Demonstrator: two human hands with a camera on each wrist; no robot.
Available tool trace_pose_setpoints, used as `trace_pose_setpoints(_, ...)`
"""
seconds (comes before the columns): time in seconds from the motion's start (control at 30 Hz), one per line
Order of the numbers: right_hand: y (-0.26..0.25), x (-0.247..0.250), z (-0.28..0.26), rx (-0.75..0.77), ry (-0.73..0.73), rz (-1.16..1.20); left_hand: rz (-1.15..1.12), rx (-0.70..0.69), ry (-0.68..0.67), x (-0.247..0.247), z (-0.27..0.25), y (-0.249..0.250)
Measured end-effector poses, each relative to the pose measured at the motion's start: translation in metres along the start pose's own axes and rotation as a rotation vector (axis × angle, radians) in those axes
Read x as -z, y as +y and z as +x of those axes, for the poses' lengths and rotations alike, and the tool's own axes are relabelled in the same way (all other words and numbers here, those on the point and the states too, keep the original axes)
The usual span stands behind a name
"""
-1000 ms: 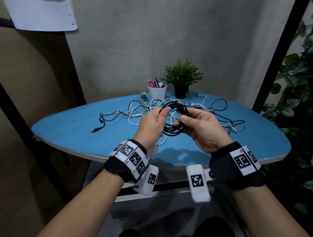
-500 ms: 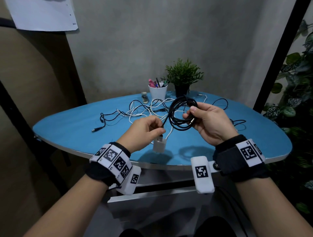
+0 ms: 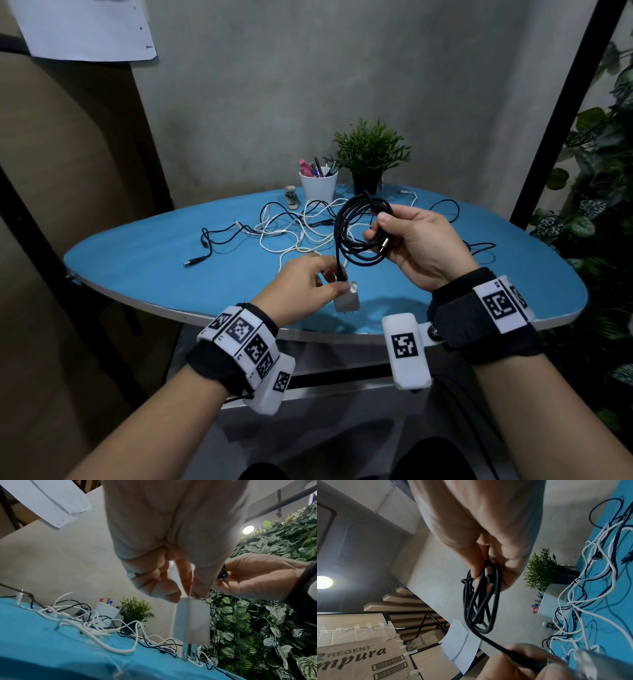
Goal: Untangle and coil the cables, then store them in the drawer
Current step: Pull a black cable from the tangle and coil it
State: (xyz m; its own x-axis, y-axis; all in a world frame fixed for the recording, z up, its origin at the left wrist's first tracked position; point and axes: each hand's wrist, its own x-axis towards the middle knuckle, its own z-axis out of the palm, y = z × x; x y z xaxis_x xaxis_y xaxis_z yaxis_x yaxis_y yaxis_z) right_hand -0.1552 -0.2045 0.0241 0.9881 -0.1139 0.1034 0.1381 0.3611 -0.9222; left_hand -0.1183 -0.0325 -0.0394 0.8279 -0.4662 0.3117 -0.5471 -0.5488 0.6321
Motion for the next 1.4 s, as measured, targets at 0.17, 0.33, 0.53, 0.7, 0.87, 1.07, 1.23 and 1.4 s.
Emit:
trace_pose_setpoints(0.17, 0.001, 0.003, -0.002, -0.039, -0.037, -0.034, -0.116, 0.059, 0.165, 0.004, 0.003, -0.003)
trace_pose_setpoints(0.33, 0.008, 0.002, -0.003, -0.079, -0.088, -0.164, -0.470, 0.147, 0.392, 0.021, 0.009, 0.002)
trace_pose_setpoints(0.53, 0.010, 0.001, 0.002, -0.078, -0.102, -0.262, -0.701, 0.173, 0.350, 0.030, 0.010, 0.006)
trace_pose_setpoints(0.7, 0.011, 0.001, 0.005, -0.087, -0.147, -0.262, -1.036, 0.195, 0.224, 0.030, 0.006, 0.009)
trace_pose_setpoints(0.87, 0.010, 0.002, 0.008, -0.094, -0.180, -0.265, -1.203, 0.237, 0.177, 0.026, 0.005, 0.008)
trace_pose_setpoints(1.07, 0.011, -0.002, 0.006, -0.059, -0.222, -0.297, -1.316, 0.279, 0.101, 0.020, 0.004, 0.015)
trace_pose_setpoints(1.23, 0.019, -0.006, 0.007, -0.029, -0.170, -0.268, -1.191, 0.343, -0.023, 0.014, 0.005, 0.019)
trace_pose_setpoints(1.4, 0.021, -0.002, 0.011, -0.018, -0.076, -0.236, -1.083, 0.341, -0.146, 0.020, 0.001, 0.017)
